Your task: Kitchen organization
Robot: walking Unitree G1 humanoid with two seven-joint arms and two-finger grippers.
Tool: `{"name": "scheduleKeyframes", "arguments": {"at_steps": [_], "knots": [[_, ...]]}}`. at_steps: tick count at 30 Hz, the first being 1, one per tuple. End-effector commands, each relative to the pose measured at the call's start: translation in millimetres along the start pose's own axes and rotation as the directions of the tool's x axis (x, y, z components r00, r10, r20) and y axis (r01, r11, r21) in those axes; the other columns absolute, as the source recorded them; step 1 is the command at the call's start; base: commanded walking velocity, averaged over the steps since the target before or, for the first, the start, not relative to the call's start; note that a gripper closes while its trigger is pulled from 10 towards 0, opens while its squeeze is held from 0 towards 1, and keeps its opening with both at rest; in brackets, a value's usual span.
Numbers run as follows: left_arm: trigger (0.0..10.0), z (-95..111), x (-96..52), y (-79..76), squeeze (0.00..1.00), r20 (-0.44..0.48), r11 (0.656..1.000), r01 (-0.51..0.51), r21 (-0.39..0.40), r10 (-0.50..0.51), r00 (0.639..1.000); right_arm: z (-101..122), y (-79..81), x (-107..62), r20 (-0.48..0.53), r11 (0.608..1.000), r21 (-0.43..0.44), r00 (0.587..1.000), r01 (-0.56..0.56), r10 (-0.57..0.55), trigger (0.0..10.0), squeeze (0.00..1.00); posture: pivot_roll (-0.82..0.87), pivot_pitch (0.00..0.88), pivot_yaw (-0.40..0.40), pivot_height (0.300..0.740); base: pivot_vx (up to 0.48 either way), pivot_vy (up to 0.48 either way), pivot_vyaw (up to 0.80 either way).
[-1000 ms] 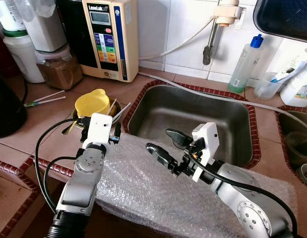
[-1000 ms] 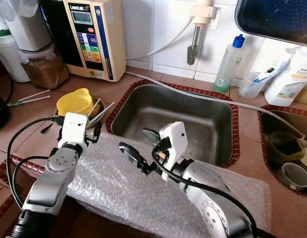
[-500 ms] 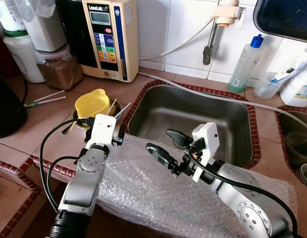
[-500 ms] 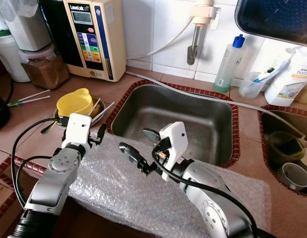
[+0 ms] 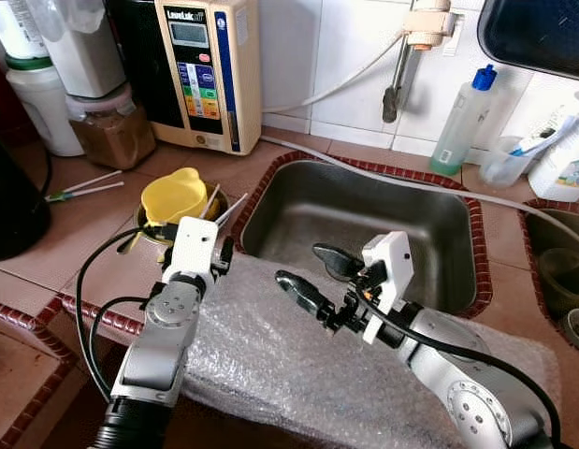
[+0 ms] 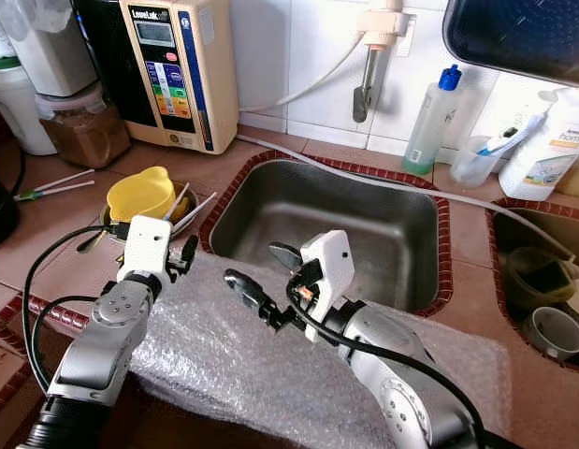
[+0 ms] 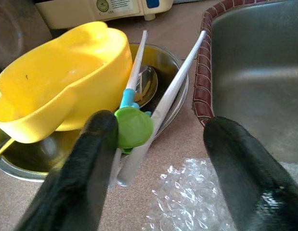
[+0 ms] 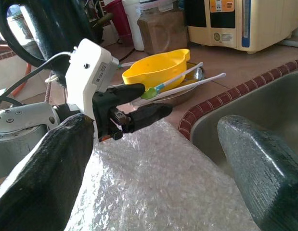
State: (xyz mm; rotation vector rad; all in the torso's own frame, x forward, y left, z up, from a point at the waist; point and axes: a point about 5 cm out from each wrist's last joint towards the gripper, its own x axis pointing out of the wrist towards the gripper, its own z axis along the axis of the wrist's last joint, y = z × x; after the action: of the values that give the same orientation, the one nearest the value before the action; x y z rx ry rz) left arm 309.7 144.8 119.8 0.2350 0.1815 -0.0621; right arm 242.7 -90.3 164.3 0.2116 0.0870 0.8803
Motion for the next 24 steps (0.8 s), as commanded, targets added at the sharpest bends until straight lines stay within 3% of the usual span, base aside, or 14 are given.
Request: {"name": "scheduleKeyframes", "arguments": {"at_steps": [1,24], "knots": [[0.0,-5.4,0.6,2.0,0.0,-0.035,1.0,-0.005,-0.005,0.005,0.999,3.0,2.1,-1.1,0.006,1.0,-0.013,1.0,-0.001,0.001,10.0,0.0,-0.06,0.034,0.017,0.74,0.0,0.0,0.0],[0.0,-5.5,0.9,11.8,0.0,-0.052,0.996,-0.079,-0.029,0.078,0.996,3.0,2.0,0.0,0.006,1.0,-0.013,1.0,-0.001,0.001,10.0,0.0,-0.06,0.032,0.015,0.74,0.0,0.0,0.0]]}}
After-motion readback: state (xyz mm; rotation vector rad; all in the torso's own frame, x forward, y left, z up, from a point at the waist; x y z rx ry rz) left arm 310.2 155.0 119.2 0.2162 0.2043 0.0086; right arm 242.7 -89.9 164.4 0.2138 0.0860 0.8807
